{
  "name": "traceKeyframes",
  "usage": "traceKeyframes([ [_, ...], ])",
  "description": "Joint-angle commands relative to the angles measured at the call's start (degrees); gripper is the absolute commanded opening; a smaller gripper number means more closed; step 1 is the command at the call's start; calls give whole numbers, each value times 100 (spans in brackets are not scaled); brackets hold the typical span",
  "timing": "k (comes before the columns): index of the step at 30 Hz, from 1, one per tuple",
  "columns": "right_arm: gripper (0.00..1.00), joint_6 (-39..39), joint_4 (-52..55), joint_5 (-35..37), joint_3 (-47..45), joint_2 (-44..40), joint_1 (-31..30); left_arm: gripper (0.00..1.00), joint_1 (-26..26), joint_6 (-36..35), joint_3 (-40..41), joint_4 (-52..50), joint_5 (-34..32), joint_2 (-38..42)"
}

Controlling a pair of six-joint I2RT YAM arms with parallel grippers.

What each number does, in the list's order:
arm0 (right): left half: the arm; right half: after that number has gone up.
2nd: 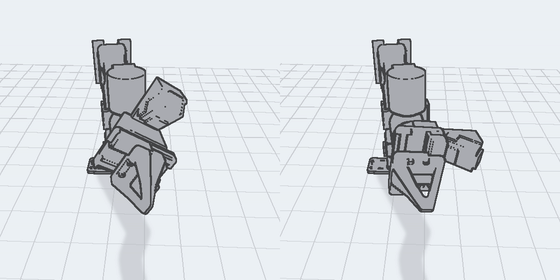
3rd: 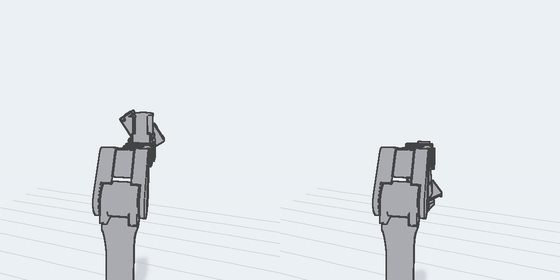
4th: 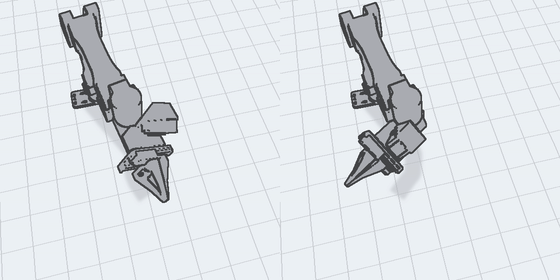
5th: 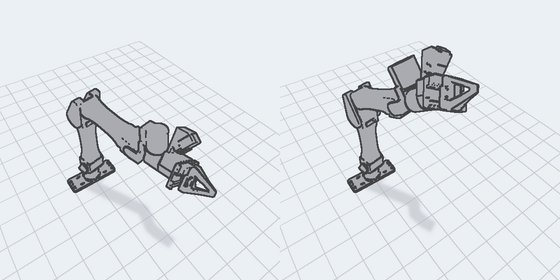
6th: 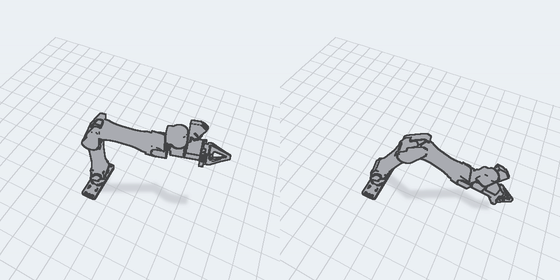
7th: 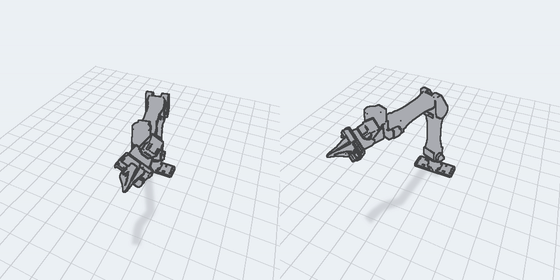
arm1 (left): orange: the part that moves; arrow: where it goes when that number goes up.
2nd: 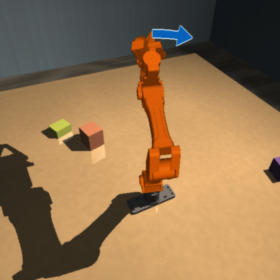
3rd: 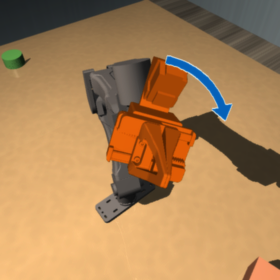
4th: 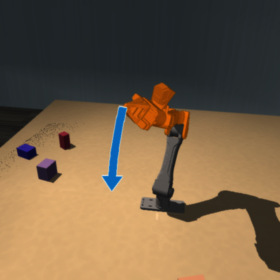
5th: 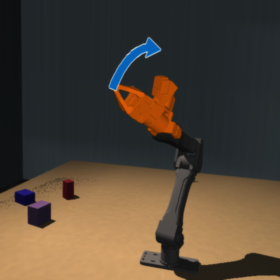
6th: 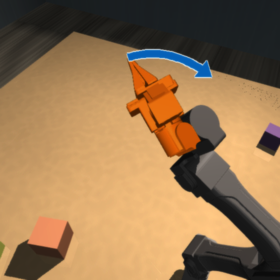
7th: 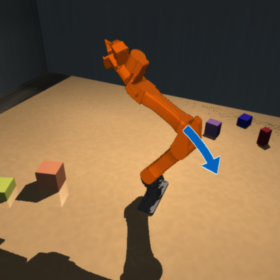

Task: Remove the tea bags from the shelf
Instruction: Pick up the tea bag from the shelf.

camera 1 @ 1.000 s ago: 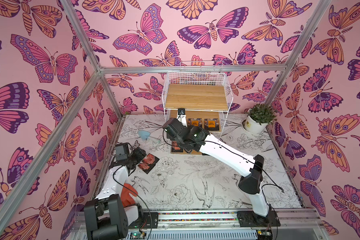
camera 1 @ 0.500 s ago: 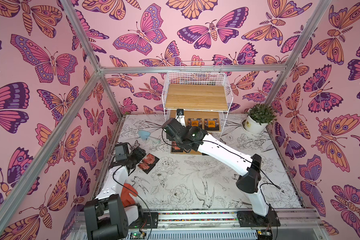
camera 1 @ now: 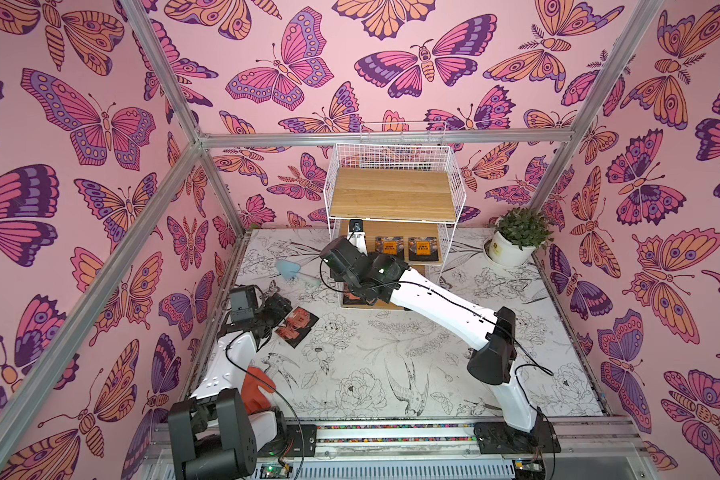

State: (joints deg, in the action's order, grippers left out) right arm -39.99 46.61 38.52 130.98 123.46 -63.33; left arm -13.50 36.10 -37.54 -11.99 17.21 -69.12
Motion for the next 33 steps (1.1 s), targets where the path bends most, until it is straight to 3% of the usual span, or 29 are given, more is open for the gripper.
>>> traceKeyframes([
  [1, 80, 171, -72, 154, 232, 108, 93, 78, -45, -59, 80, 54, 120, 49],
  [33, 81, 734, -964, 586, -554, -160, 83, 77, -60, -109, 45, 51, 219, 0],
])
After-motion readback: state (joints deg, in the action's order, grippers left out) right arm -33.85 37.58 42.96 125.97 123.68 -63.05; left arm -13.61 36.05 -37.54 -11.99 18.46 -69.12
